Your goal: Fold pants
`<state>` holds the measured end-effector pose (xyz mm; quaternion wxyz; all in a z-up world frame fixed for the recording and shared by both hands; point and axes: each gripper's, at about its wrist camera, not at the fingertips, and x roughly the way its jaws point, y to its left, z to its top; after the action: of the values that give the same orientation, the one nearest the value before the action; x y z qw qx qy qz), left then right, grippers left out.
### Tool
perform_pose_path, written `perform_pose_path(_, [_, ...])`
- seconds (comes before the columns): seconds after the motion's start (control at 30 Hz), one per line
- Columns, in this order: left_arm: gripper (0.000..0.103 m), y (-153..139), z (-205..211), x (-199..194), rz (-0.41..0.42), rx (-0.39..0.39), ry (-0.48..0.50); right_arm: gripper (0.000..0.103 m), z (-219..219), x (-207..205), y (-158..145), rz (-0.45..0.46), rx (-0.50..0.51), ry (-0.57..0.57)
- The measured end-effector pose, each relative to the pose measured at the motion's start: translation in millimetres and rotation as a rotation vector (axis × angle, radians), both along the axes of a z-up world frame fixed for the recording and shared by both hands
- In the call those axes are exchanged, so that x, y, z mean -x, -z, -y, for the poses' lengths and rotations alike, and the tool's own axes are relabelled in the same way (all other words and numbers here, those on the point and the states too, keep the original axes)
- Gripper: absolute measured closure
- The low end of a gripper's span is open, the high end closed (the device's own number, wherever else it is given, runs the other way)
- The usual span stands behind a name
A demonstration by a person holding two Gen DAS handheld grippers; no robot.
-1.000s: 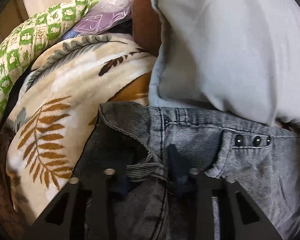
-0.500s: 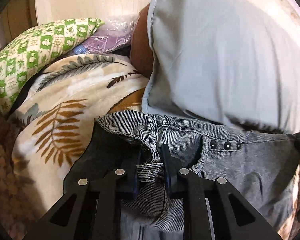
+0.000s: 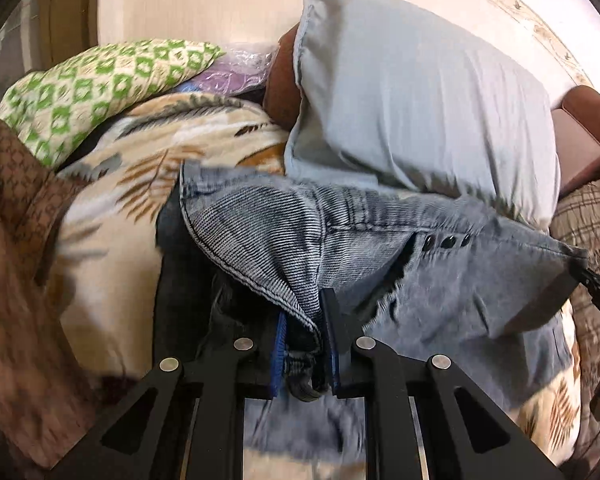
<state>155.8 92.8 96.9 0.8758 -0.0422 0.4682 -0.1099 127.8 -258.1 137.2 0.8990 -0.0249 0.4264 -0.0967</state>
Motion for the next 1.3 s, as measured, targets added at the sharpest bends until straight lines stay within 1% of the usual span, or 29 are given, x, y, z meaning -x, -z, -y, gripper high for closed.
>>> perform_pose_path(0.17, [0.092, 3, -23, 41, -0.020, 0.003, -0.013, 0.094, -10, 40, 10, -0.018, -0.017, 0.018])
perform_pose_path(0.2, [0.092, 3, -26, 46, -0.015, 0.018, 0.038, 0.094, -12, 46, 12, -0.021, -0.021, 0.022])
perform_pose_path(0.33, [0.092, 7, -30, 66, -0.026, -0.001, 0.035, 0.094, -19, 73, 24, -0.045, -0.028, 0.028])
perform_pose_path(0.47, [0.092, 12, -28, 80, -0.043, -0.039, 0.038, 0.096, -27, 87, 32, -0.071, -0.045, 0.019])
perform_pose_path(0.5, [0.094, 14, -27, 84, -0.049, -0.045, 0.034, 0.096, -27, 89, 30, -0.067, -0.055, 0.021])
perform_pose_path(0.53, [0.096, 17, -28, 85, -0.057, -0.049, 0.031, 0.091, -26, 90, 27, -0.056, -0.073, 0.024])
perform_pose_path(0.57, [0.096, 20, -30, 88, -0.067, -0.050, 0.028, 0.075, -24, 90, 22, -0.046, -0.088, 0.031])
perform_pose_path(0.6, [0.096, 24, -32, 90, -0.077, -0.053, 0.022, 0.062, -22, 90, 17, -0.029, -0.097, 0.045])
perform_pose_path(0.63, [0.096, 26, -33, 91, -0.082, -0.057, 0.019, 0.037, -19, 91, 10, 0.000, -0.102, 0.064])
perform_pose_path(0.67, [0.096, 28, -35, 93, -0.083, -0.062, 0.018, 0.027, -16, 91, 3, 0.027, -0.108, 0.074])
perform_pose_path(0.7, [0.096, 27, -36, 96, -0.075, -0.062, 0.022, 0.028, -12, 88, -5, 0.047, -0.113, 0.085])
perform_pose_path(0.87, [0.094, 1, -25, 112, 0.002, -0.067, 0.068, 0.028, 10, 54, -28, 0.051, -0.162, 0.148])
perform_pose_path(0.97, [0.088, -14, -16, 118, 0.035, -0.060, 0.084, 0.028, 21, 31, -32, 0.040, -0.208, 0.170])
perform_pose_path(1.03, [0.072, -20, -13, 120, 0.044, -0.037, 0.101, 0.028, 25, 12, -29, 0.018, -0.232, 0.179])
perform_pose_path(1.17, [0.067, -28, 1, 117, 0.041, -0.018, 0.115, 0.028, 30, -20, -8, -0.055, -0.251, 0.194])
perform_pose_path(1.23, [0.059, -27, 3, 109, 0.036, 0.006, 0.119, 0.028, 35, -35, 5, -0.089, -0.268, 0.209])
perform_pose_path(1.3, [0.057, -25, 11, 99, 0.021, 0.024, 0.131, 0.030, 40, -49, 19, -0.119, -0.285, 0.225])
